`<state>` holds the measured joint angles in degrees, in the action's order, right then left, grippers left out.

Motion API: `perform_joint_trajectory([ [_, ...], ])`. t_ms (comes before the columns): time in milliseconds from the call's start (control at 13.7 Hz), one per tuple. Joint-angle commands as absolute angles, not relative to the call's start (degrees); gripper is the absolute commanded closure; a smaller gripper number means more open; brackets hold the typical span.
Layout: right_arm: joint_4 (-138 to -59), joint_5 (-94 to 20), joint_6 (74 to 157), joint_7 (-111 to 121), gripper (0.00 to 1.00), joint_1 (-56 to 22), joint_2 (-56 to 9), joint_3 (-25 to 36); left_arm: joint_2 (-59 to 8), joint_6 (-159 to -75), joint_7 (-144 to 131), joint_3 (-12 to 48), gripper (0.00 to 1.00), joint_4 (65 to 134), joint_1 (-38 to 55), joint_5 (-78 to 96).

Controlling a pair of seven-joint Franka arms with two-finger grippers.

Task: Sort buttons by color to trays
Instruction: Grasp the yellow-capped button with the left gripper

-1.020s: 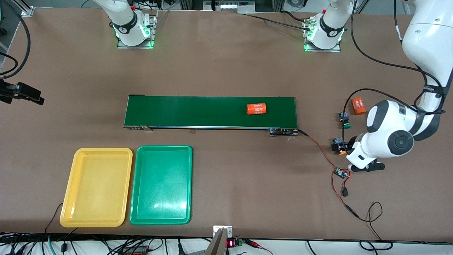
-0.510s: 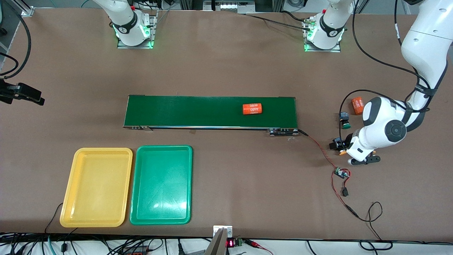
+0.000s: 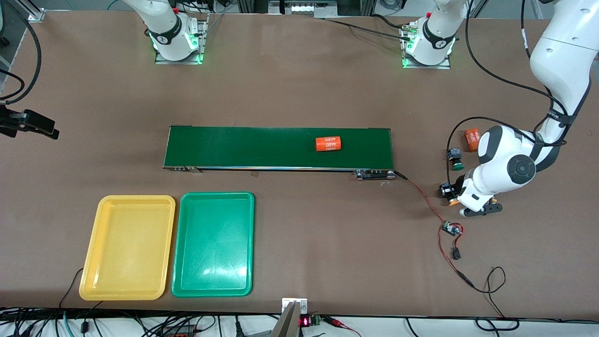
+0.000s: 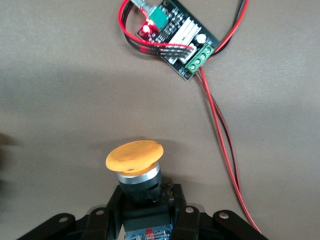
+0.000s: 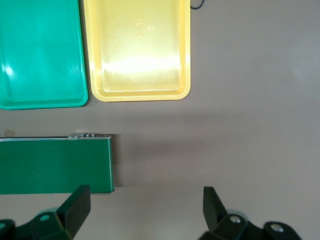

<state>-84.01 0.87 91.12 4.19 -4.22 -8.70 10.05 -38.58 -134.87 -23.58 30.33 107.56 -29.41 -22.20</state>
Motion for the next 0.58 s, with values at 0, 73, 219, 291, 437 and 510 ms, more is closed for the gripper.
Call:
perform_joint_trajectory([
  [0, -85.0, 0.3, 91.7, 3.5, 0.00, -4.3, -7.8, 9.9, -35.2, -126.8, -24.4, 34.1, 0.73, 105.9, -29.4, -23.3],
  [73, -85.1, 0.3, 91.7, 3.5, 0.00, -4.2, -7.8, 9.9, -35.2, -123.4, -24.5, 36.0, 0.73, 104.7, -29.6, -23.3],
  [219, -85.1, 0.3, 91.7, 3.5, 0.00, -4.2, -7.8, 9.9, -35.1, -117.8, -25.7, 39.4, 0.73, 102.1, -30.0, -22.4],
  [291, -85.0, 0.3, 91.8, 3.5, 0.00, -4.2, -7.8, 9.9, -34.8, -115.5, -25.8, 41.6, 0.72, 101.4, -30.3, -22.3],
  [437, -85.1, 0.3, 91.8, 3.5, 0.00, -4.0, -7.8, 9.9, -33.8, -112.7, -26.3, 48.7, 0.71, 101.9, -31.0, -22.3],
  [510, -85.0, 0.3, 91.8, 3.5, 0.00, -4.0, -7.8, 9.9, -33.8, -112.1, -27.8, 52.0, 0.71, 102.0, -30.6, -22.3],
])
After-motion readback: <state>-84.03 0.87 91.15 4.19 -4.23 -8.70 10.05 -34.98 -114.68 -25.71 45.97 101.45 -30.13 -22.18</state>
